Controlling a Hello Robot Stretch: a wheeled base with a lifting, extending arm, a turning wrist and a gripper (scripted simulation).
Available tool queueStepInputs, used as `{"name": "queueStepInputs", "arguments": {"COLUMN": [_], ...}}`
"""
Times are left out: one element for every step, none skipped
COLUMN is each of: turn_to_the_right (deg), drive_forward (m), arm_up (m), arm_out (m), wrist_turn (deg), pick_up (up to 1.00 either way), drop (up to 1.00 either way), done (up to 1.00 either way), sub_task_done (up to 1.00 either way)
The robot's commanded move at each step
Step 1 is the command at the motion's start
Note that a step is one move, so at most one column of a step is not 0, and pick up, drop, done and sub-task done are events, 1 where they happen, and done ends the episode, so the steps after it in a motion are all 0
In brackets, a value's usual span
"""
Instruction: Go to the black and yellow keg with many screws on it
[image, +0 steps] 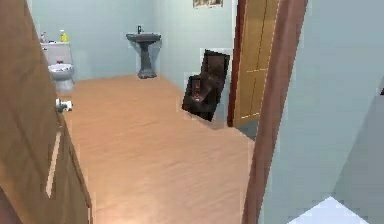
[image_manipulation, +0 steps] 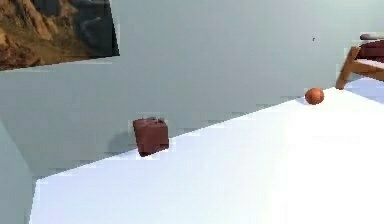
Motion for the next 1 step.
{"name": "queueStepInputs", "arguments": {"turn_to_the_right": [0.0], "drive_forward": [0.45], "arm_up": [0.00], "arm_out": [0.00], "wrist_turn": [0.0], "pick_up": [0.00], "drop": [0.00], "done": [0.00], "sub_task_done": [0.00]}}
